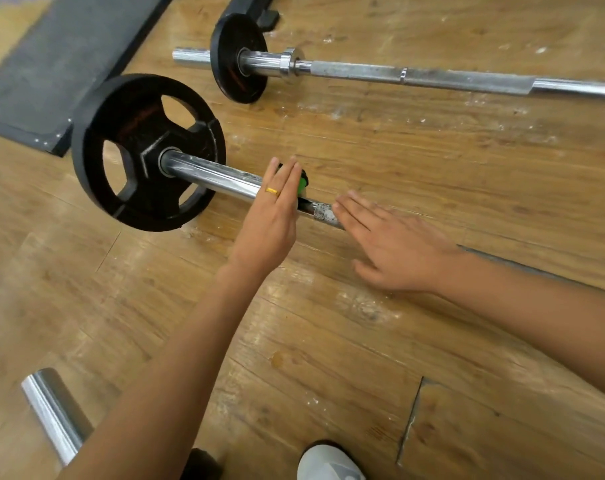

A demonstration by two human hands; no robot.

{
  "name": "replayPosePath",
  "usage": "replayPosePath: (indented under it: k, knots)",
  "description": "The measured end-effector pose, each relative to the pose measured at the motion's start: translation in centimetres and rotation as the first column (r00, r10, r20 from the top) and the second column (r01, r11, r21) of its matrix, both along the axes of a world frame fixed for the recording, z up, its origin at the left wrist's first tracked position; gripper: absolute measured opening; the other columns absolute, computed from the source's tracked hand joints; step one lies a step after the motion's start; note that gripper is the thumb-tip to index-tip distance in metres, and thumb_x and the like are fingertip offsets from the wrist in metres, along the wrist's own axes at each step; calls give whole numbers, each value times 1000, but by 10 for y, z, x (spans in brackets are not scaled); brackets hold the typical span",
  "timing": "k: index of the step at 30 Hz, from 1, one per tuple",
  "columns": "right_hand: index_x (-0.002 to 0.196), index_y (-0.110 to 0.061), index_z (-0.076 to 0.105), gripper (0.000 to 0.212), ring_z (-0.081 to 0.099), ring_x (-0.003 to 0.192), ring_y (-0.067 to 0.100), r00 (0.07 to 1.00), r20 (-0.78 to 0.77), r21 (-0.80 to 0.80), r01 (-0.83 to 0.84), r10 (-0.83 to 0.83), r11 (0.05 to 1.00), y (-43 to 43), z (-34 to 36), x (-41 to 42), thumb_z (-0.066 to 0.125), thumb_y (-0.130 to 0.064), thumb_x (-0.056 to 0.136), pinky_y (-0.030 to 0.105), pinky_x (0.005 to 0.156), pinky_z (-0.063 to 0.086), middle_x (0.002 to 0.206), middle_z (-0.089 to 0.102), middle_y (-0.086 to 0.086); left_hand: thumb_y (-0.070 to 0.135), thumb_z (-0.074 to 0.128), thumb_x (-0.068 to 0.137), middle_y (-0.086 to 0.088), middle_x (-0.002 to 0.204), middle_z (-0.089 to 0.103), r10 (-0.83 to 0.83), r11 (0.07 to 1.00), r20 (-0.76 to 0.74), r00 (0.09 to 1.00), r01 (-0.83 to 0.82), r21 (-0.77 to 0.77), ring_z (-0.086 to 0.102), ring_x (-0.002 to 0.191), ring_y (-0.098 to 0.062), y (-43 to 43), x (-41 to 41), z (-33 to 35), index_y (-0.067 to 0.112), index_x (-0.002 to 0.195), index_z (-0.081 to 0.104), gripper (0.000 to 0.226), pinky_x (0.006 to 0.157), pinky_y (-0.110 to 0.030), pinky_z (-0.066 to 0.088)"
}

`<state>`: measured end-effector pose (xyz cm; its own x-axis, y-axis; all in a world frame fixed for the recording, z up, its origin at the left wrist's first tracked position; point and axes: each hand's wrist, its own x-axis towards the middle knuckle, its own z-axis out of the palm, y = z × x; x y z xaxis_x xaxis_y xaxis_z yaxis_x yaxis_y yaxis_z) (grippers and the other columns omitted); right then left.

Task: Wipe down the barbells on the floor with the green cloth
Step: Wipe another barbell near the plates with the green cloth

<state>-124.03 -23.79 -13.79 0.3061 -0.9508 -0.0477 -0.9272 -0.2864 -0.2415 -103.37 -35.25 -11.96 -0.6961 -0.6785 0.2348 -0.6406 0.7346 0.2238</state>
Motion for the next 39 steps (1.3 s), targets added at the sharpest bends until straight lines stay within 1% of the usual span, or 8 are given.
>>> replayPosePath:
  k: [5,9,13,18,22,26,32,39]
  knots:
    - [156,-15,-18,85,-18,148,10,999,33,28,-1,0,1000,-10,0,-14,33,-48,96,31,121,4,166,-15,5,-9,36,102,-14,168,9,63,998,-46,997,-63,-1,0,156,-31,24,8,-12,-1,158,16,61,126,-27,2]
    - [158,-17,-12,85,-15,145,4,998,61,40,14,-16,999,-16,-1,-21,36,-50,96,29,112,11,167,-9,0,-3,35,101,-16,166,20,44,999,13,999,-44,-26,8,155,-31,-7,-8,-4,0,157,22,57,125,-30,5]
    - [158,-13,-12,83,-8,153,15,1000,4,48,-3,3,999,-21,1,-27,30,-50,98,32,123,-2,168,-6,7,-6,39,101,-17,165,22,125,992,-56,991,-125,4,11,155,-30,-7,-21,-4,-1,156,24,57,123,-22,3]
    - [159,-10,-6,81,-2,155,19,1000,12,21,4,-4,1000,-26,-1,-32,37,-44,100,30,122,-5,168,-1,10,-15,38,99,-22,166,12,156,988,-119,981,-157,4,7,156,-32,19,-15,-20,-7,156,18,62,127,-37,12]
    - [159,-10,-5,81,-1,155,20,1000,5,13,8,-8,1000,-31,-3,-36,37,-44,99,33,124,-1,168,0,11,-13,39,97,-17,165,20,88,995,-41,995,-90,-38,10,156,-31,-11,-28,-5,-2,156,24,63,126,-31,8]
    - [159,-9,-2,81,1,155,20,1000,2,16,9,-9,1000,-34,-3,-39,39,-43,98,32,123,0,168,2,11,-10,41,98,-19,161,30,102,994,-16,995,-103,-26,18,154,-34,-25,-41,-1,-3,153,30,57,125,-41,22]
    - [159,-9,-6,86,-1,155,21,999,-34,-7,-1,1,1000,-31,-3,-41,36,-47,95,35,125,4,168,0,12,-11,39,101,-18,167,14,237,971,-129,963,-237,18,10,156,-30,16,-34,-17,-3,158,17,61,125,-40,23]
    - [157,-9,-12,88,-2,154,21,999,-54,-19,-6,5,1000,-29,-2,-39,27,-54,91,39,126,11,167,-3,12,-8,37,102,-18,166,17,196,980,-61,979,-195,29,10,156,-31,-9,-34,-5,-3,157,19,58,127,-36,14]
